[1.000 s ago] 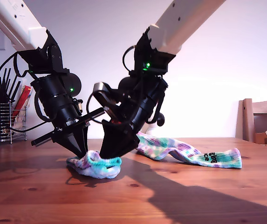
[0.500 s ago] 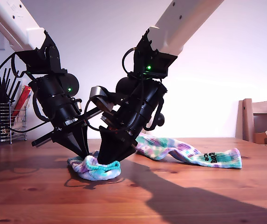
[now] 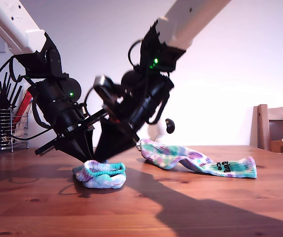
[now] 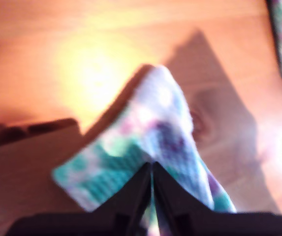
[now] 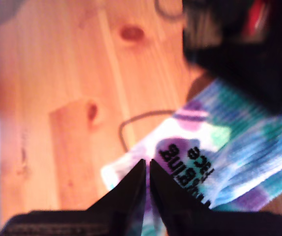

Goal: Fold the socks in front of you. After folding them, place them to the left side.

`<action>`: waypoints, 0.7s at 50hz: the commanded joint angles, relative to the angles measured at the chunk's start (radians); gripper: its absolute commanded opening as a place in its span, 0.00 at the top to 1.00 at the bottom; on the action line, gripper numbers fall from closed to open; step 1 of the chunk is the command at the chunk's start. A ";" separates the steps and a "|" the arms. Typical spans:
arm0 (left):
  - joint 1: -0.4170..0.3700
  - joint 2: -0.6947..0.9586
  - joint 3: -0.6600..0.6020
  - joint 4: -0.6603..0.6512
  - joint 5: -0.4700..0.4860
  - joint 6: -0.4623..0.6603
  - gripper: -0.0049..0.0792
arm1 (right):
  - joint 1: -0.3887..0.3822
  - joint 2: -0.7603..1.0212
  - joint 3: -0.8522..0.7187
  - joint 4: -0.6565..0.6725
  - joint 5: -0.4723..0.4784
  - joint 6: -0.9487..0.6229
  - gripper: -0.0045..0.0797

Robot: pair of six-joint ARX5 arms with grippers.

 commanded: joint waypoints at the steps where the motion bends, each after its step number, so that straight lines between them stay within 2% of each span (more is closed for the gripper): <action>1: 0.001 -0.025 -0.017 -0.002 0.013 0.011 0.96 | -0.003 -0.045 0.007 -0.011 -0.008 -0.003 0.96; 11: -0.002 -0.031 -0.017 -0.012 0.070 0.026 0.97 | -0.012 -0.066 0.013 -0.056 -0.008 -0.054 0.96; 19: -0.019 -0.031 -0.017 -0.037 0.089 0.051 0.97 | -0.050 -0.093 0.041 -0.120 -0.008 -0.087 0.96; 31: -0.065 -0.031 -0.017 -0.106 0.085 0.120 0.97 | -0.160 -0.148 0.063 -0.124 -0.007 -0.094 0.96; 35: -0.080 -0.031 -0.018 -0.135 0.047 0.138 0.97 | -0.201 -0.153 0.066 -0.131 -0.007 -0.093 0.96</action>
